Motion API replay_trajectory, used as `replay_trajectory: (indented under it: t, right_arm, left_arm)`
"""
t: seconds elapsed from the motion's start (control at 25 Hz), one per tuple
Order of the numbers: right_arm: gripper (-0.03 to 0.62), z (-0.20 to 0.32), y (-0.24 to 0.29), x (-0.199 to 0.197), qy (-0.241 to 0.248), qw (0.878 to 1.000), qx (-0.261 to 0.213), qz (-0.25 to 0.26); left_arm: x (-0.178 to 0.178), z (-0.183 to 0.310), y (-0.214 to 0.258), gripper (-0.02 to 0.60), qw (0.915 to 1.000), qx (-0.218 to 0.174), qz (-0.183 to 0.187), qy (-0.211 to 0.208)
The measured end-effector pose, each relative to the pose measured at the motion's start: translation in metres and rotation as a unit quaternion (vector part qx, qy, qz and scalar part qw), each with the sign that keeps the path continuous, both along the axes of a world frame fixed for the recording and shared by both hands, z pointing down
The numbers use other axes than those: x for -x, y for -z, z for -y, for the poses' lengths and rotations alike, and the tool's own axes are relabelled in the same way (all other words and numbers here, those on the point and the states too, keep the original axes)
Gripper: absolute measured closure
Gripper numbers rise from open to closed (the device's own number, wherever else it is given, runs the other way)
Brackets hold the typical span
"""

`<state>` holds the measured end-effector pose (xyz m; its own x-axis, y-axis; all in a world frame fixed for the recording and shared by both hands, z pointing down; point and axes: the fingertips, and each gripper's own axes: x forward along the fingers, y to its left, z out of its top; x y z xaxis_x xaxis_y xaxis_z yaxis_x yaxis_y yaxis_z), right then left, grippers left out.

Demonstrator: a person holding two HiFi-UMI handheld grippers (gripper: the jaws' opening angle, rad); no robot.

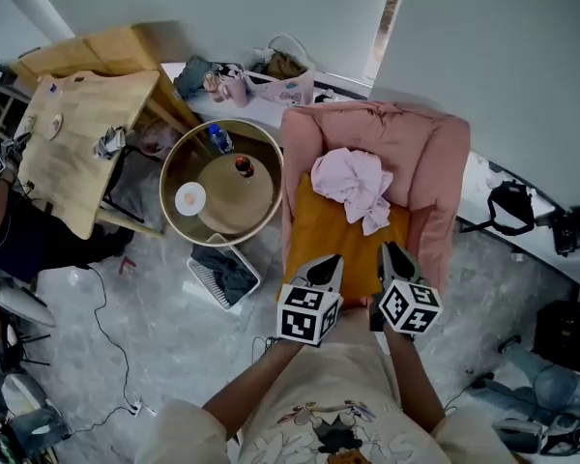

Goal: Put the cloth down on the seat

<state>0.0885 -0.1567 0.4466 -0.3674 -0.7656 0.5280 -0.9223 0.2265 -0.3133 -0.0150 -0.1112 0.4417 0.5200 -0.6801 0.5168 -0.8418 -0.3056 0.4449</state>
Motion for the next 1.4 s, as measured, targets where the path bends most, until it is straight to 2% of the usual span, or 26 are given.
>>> replay_trajectory:
  t: [0.36, 0.52, 0.72, 0.92, 1.12, 1.4]
  right_arm:
    - [0.511, -0.068, 0.041, 0.045, 0.015, 0.999, -0.044, 0.001]
    - [0.511, -0.091, 0.055, 0.063, 0.029, 0.998, -0.061, -0.002]
    - [0.516, -0.120, 0.071, 0.079, 0.050, 0.995, -0.086, -0.020]
    - [0.516, -0.142, 0.076, 0.071, 0.045, 0.994, -0.093, -0.030]
    - [0.516, -0.160, 0.071, 0.057, 0.036, 0.995, -0.085, -0.026]
    - [0.516, -0.178, 0.074, 0.032, 0.048, 0.995, -0.090, -0.016]
  left_arm:
    - [0.056, -0.061, 0.031, 0.578, 0.9980, -0.047, -0.010, 0.040]
    - [0.065, -0.080, 0.044, 0.578, 0.9965, -0.069, -0.010, 0.046]
    - [0.067, -0.105, 0.045, 0.578, 0.9968, -0.064, -0.023, 0.042]
    - [0.060, -0.129, 0.053, 0.578, 0.9958, -0.073, -0.040, 0.038]
    - [0.046, -0.152, 0.032, 0.578, 0.9978, -0.046, -0.038, 0.028]
    - [0.037, -0.170, 0.040, 0.578, 0.9963, -0.052, -0.035, 0.059]
